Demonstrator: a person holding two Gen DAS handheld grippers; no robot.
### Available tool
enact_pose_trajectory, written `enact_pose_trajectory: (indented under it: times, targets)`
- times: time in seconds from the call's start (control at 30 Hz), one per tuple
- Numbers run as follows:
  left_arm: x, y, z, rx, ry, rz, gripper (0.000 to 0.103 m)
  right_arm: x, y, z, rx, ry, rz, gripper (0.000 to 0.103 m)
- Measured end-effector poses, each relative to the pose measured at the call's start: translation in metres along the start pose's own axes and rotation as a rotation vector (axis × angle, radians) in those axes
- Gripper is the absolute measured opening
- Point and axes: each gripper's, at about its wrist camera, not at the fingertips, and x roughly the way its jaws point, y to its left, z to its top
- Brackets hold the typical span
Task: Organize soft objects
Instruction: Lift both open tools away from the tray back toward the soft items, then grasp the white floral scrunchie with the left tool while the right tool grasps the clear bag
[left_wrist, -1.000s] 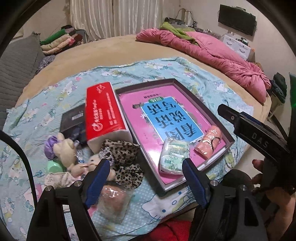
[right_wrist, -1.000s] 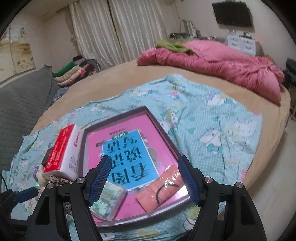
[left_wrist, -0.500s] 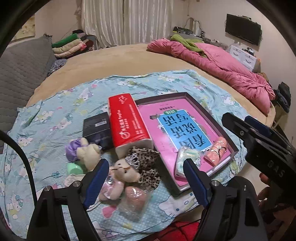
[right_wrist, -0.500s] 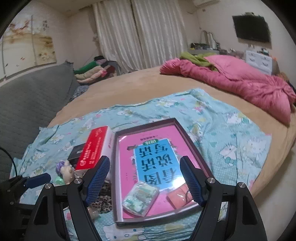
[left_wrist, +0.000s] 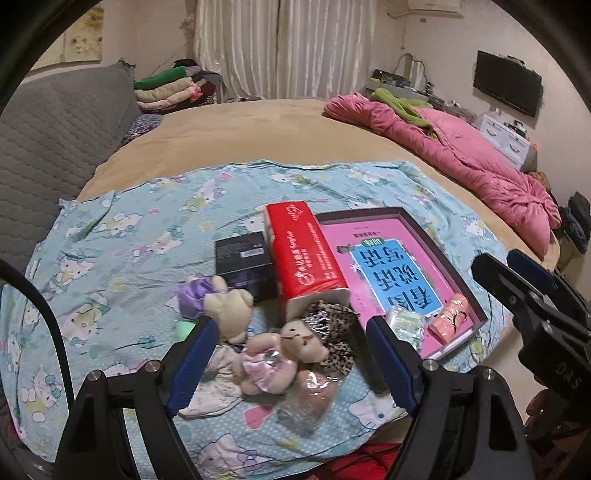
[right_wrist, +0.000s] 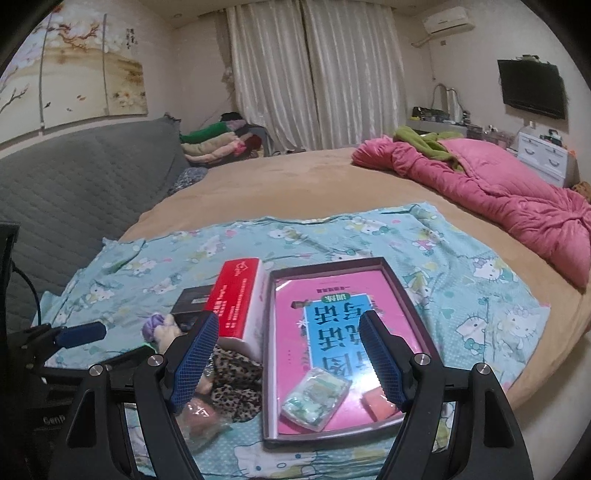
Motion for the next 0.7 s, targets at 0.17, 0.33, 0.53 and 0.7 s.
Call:
enact_pose_trajectory:
  times: [0.17,0.33,0.53,0.7]
  targets:
    - [-0.008,0.023,0.003,-0.041,-0.018,0.03,0.082,-0.002,0.009,0.0,-0.005,0.011,0.034,0.08]
    - [-0.011,0.051,0.002,-0.089,-0.022,0.069,0.082,-0.001,0.02,-0.001,-0.021,0.028,0.06,0.08]
    - [-0.008,0.084,-0.01,-0.145,-0.001,0.109,0.082,0.008,0.042,-0.014,-0.078,0.098,0.128,0.08]
    - [0.003,0.109,-0.025,-0.192,0.037,0.13,0.082,0.022,0.063,-0.036,-0.153,0.175,0.147,0.08]
